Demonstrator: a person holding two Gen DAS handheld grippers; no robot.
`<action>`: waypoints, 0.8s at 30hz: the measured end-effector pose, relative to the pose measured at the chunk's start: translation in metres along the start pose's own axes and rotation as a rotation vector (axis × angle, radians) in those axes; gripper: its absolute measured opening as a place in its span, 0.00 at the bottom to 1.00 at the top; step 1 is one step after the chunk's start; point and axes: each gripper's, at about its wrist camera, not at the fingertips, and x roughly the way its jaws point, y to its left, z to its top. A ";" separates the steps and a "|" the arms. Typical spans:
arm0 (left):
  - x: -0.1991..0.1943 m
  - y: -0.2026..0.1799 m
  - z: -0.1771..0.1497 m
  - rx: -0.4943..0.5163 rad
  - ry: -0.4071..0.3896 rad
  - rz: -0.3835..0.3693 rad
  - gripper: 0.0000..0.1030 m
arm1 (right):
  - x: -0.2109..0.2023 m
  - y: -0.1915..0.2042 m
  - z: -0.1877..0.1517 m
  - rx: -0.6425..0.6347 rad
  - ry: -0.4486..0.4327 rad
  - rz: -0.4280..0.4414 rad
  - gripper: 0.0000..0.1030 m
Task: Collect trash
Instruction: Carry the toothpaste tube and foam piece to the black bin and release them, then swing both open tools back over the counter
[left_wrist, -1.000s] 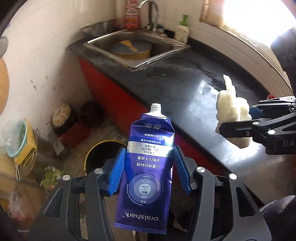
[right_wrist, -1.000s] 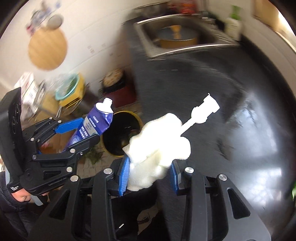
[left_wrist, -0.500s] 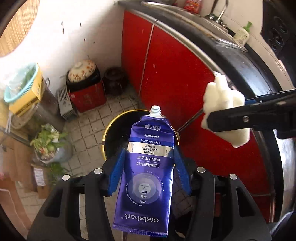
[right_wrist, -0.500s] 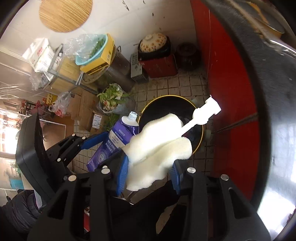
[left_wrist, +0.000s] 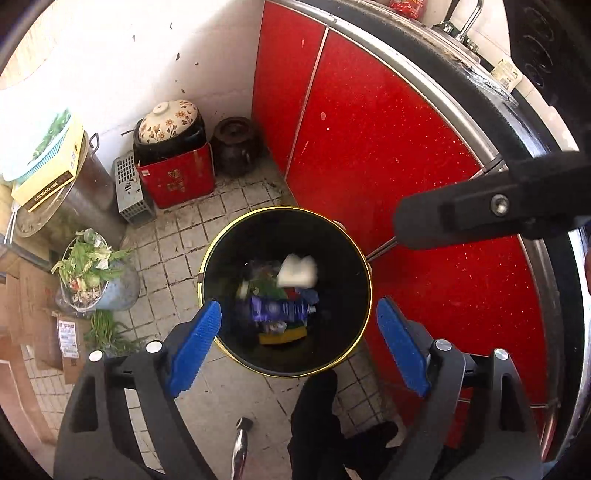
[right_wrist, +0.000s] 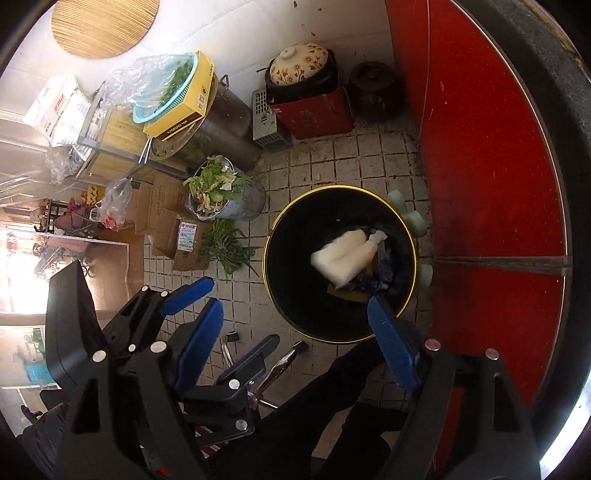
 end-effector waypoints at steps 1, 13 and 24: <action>-0.001 0.000 -0.001 0.003 0.001 0.002 0.81 | 0.000 -0.001 -0.001 0.002 0.000 0.001 0.76; -0.070 -0.059 0.020 0.140 -0.082 0.026 0.86 | -0.092 -0.018 -0.041 0.047 -0.155 -0.002 0.79; -0.124 -0.296 0.041 0.617 -0.160 -0.217 0.89 | -0.273 -0.131 -0.209 0.361 -0.506 -0.291 0.82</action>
